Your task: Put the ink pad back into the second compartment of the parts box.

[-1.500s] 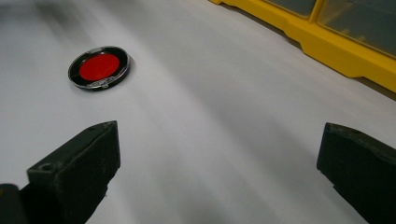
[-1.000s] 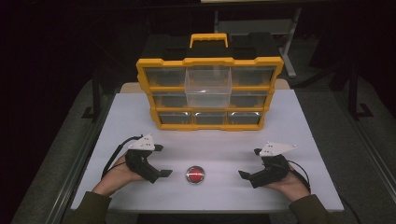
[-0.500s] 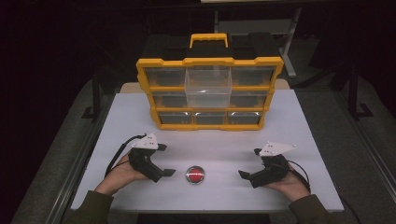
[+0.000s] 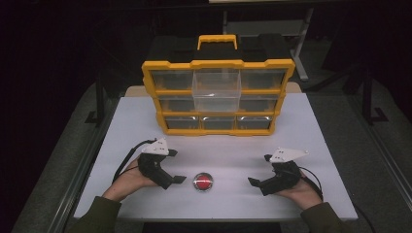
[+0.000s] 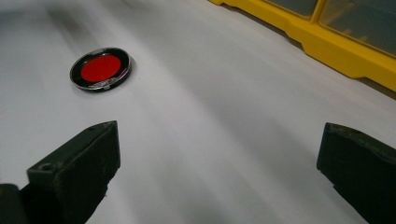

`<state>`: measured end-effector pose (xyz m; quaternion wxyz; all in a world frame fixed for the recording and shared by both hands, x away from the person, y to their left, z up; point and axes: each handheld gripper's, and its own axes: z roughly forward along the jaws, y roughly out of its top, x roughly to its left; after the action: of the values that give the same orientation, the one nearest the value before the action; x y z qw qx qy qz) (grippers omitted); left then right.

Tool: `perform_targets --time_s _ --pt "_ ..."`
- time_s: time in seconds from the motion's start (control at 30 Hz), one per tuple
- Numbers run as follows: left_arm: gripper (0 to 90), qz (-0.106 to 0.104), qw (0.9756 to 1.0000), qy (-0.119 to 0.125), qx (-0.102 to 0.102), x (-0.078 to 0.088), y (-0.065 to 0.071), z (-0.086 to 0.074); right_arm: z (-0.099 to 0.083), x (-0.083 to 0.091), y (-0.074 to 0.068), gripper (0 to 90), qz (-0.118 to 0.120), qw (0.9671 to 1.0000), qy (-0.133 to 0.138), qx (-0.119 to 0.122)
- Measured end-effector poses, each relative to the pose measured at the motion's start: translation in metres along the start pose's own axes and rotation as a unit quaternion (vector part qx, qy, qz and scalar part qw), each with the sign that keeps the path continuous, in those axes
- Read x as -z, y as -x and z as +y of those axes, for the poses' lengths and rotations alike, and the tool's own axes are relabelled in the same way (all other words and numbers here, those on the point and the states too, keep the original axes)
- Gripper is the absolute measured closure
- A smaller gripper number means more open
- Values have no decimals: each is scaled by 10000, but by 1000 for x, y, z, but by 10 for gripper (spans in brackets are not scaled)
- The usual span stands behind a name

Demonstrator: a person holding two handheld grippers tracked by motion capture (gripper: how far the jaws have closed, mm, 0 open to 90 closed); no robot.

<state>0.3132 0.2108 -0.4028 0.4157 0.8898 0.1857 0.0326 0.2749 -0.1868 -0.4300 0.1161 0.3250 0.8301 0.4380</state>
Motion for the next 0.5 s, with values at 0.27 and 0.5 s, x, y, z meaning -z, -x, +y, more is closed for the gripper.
perform_targets --time_s 0.27,0.5 --pt "0 -45 10000 -22 -61 -5 2 5 0 0 0 0 -10 10000 17 -13" --pt "0 -107 9999 -46 -113 -10 3 9 0 0 0 0 -1 10000 11 -19"
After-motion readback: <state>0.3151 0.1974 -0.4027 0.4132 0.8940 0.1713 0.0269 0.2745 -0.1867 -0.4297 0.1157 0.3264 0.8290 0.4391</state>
